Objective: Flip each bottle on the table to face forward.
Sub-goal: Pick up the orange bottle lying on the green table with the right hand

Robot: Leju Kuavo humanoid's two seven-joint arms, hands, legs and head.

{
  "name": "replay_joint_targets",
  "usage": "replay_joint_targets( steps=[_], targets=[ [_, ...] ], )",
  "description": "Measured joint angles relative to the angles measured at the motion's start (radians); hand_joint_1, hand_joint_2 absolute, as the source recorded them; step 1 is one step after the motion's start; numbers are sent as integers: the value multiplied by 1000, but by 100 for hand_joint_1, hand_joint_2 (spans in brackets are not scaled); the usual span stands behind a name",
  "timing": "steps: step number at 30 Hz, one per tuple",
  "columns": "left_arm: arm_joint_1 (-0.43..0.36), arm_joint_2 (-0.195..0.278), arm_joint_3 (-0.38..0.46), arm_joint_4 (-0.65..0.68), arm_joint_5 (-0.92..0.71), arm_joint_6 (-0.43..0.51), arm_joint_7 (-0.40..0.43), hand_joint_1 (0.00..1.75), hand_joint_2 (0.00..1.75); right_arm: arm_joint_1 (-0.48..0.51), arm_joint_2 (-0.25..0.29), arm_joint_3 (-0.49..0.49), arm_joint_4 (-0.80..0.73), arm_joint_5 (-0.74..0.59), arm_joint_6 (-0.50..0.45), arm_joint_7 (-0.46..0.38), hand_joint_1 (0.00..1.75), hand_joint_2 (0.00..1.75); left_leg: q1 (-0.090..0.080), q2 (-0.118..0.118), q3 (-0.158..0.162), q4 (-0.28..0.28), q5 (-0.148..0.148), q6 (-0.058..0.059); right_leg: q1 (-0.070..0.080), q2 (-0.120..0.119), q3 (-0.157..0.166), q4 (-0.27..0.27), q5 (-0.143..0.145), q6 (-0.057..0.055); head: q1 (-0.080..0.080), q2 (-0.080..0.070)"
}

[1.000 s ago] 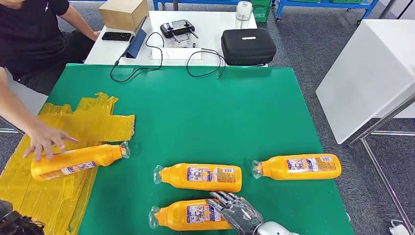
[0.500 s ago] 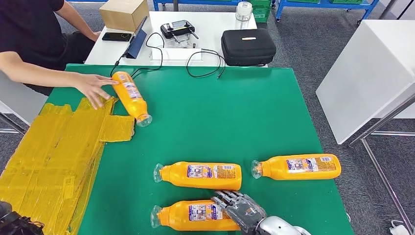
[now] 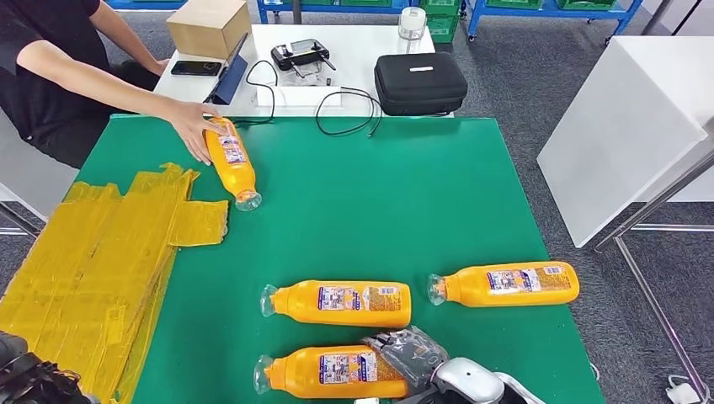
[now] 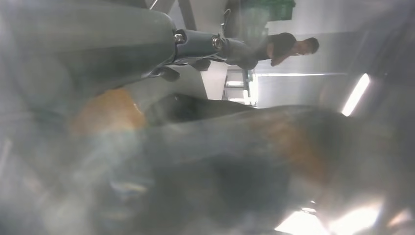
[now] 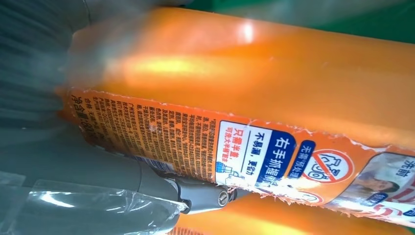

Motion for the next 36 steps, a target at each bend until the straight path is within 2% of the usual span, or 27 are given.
replay_joint_targets(
  steps=[7,17,21,24,28,32,36],
  targets=[
    [-9,10,-13,7,24,-16,15,0,0,2,30,-19,26,-62,-23,3,175,175,2,2,2,0,2,-1,3,2,0,0,3,-5,0,0],
    [-14,20,-16,22,40,-34,19,0,0,32,70,-65,30,-158,-80,5,175,175,2,5,1,0,2,-2,3,4,0,0,3,-6,0,0],
    [-12,26,-17,29,85,-99,49,0,175,78,82,-98,7,-311,-174,-38,175,175,2,3,-2,0,3,-1,3,3,-1,0,3,-6,0,0],
    [-3,39,-23,42,193,-226,110,0,175,146,83,-119,-63,-514,-227,-116,175,175,2,0,-11,0,6,-1,3,0,-1,2,4,-5,0,0],
    [20,73,-44,86,406,-526,238,0,175,198,58,-152,-178,-731,-235,-247,175,175,1,-1,-15,0,7,-1,2,0,-3,2,4,-5,0,0],
    [70,84,-59,115,478,-785,289,0,175,261,10,-225,-281,-789,-236,-349,175,175,-1,-1,-18,0,7,-1,-1,0,-6,2,4,-5,0,0],
    [127,81,-75,110,489,-921,305,0,175,328,-22,-314,-367,-813,-239,-419,175,175,-2,-1,-19,0,6,-1,-2,-1,-7,2,4,-5,0,0]
  ],
)
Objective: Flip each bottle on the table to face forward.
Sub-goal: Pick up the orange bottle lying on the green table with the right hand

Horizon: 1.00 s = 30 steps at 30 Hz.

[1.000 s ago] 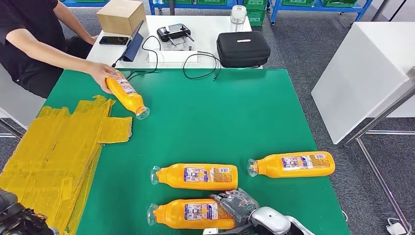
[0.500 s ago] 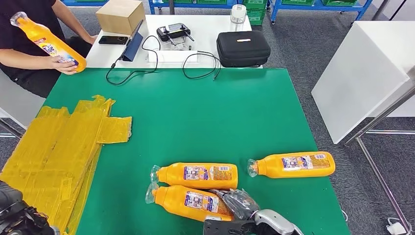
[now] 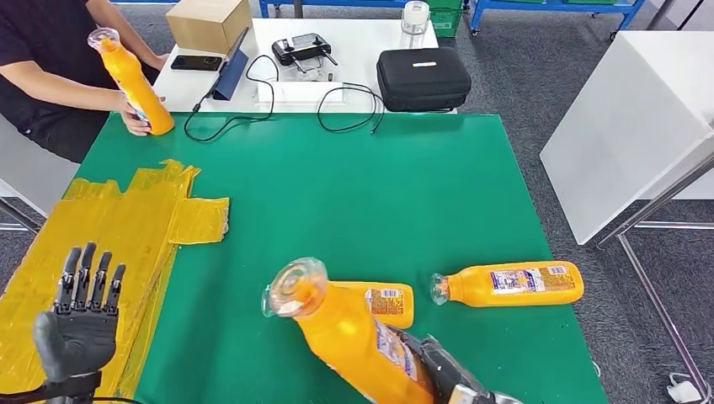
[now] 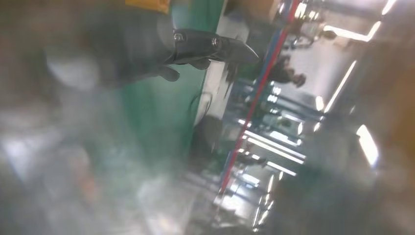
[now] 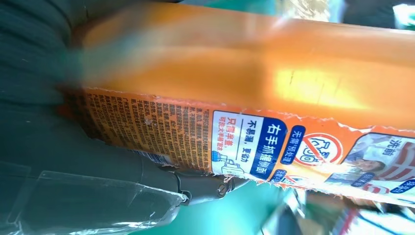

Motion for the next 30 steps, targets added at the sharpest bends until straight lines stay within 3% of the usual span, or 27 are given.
replay_joint_targets(
  steps=[4,6,11,17,25,30],
  targets=[
    [36,-9,-40,-34,20,-45,28,0,175,11,14,-77,-29,6,40,5,159,175,0,0,0,0,0,0,0,0,0,0,0,0,0,0],
    [44,-10,-70,-48,27,-49,32,0,175,-9,33,-109,-24,24,71,40,165,175,0,0,0,0,1,1,0,0,0,0,1,0,0,0],
    [15,-1,-175,-54,49,-22,42,0,175,-187,127,-157,110,80,123,158,175,175,2,2,0,0,5,1,2,0,-1,1,5,-1,0,0],
    [-20,12,-274,-51,57,7,47,0,175,-363,243,-155,286,111,131,196,175,175,2,0,-1,0,8,1,2,-1,-2,2,6,1,0,0],
    [-25,27,-312,-50,58,16,46,0,175,-421,295,-144,359,124,130,208,175,175,1,-4,-8,0,8,1,1,-3,-6,2,6,1,0,0],
    [-42,32,-323,-38,63,44,50,0,175,-486,354,-84,423,149,132,226,175,175,2,-4,-8,0,8,1,1,-3,-7,2,6,1,0,0]
  ],
)
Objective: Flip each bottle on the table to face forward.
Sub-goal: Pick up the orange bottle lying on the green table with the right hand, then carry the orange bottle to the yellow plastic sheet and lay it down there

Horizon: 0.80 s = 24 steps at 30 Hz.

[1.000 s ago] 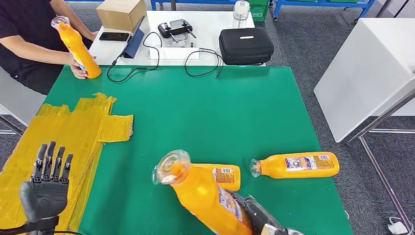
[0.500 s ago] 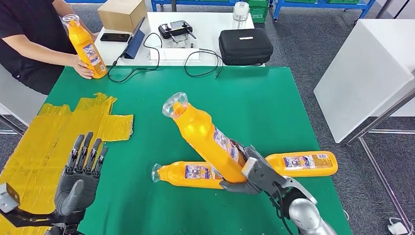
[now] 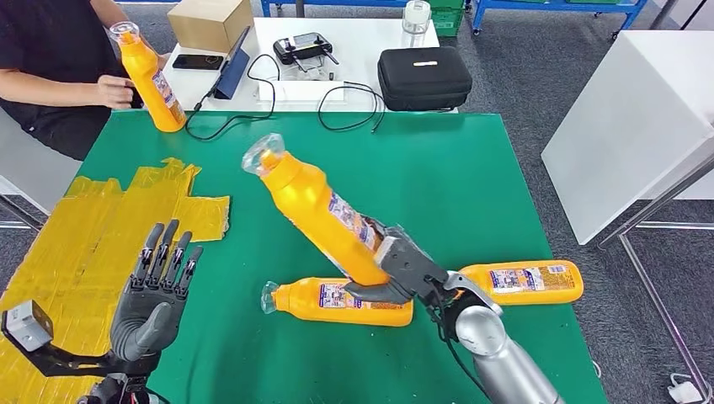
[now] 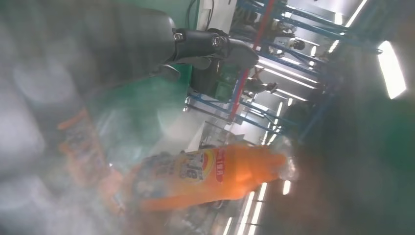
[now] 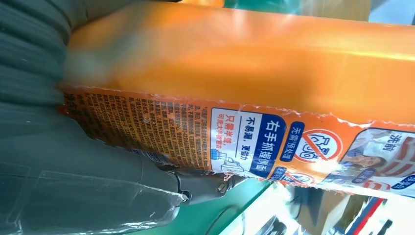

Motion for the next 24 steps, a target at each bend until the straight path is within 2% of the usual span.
replay_joint_targets(
  steps=[16,24],
  targets=[
    [-46,3,0,63,23,32,28,0,175,-166,203,263,181,116,-14,54,175,175,0,0,-2,0,1,-1,0,0,-3,2,0,0,0,0],
    [-55,4,2,82,-9,64,19,0,175,-207,274,372,293,122,-21,64,175,175,0,0,-2,0,1,-1,0,-1,-3,2,0,0,0,0]
  ],
)
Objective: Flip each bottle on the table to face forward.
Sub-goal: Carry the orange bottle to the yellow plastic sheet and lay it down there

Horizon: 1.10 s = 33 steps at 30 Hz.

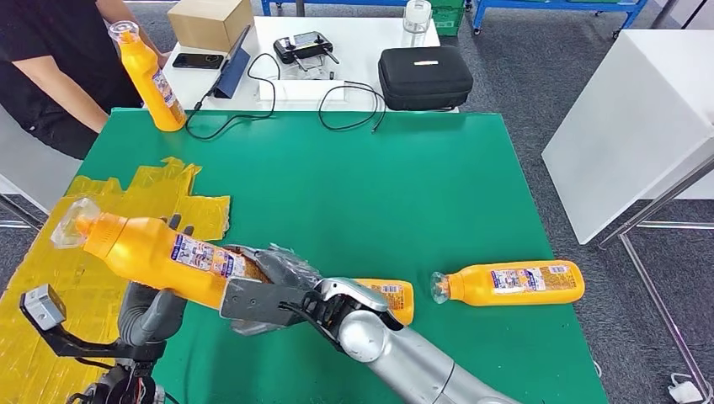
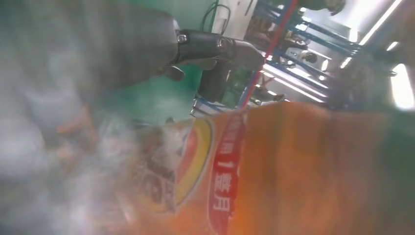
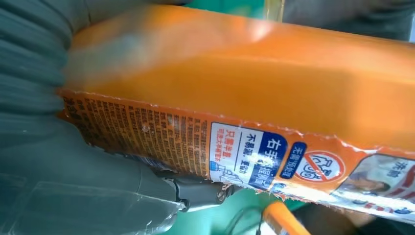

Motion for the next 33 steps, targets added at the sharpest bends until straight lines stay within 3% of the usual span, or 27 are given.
replay_joint_targets(
  steps=[8,18,19,22,23,33],
  targets=[
    [-3,5,4,18,-41,21,-22,0,175,-34,47,83,112,0,6,12,175,175,0,0,0,0,0,0,0,0,-1,0,0,0,0,0],
    [-1,7,9,37,-47,24,-25,0,175,-57,63,109,170,-2,5,12,175,175,0,0,0,0,0,0,0,0,-1,0,0,0,0,0],
    [-1,8,9,38,-47,24,-25,28,175,-59,63,111,173,-2,5,12,175,175,0,0,0,0,0,0,0,0,-1,0,0,0,0,0],
    [-1,8,9,39,-47,24,-25,159,175,-62,66,114,183,-4,5,12,175,175,0,0,0,0,0,0,0,0,-1,0,0,0,0,0],
    [-1,9,9,41,-47,24,-25,175,175,-63,67,114,186,-5,5,12,175,175,0,0,0,0,0,0,0,0,-1,0,0,0,0,0],
    [-1,8,11,47,-47,9,-41,175,175,-66,68,115,211,-13,3,1,174,175,0,0,0,0,0,0,0,0,-2,0,0,0,0,0]
  ],
)
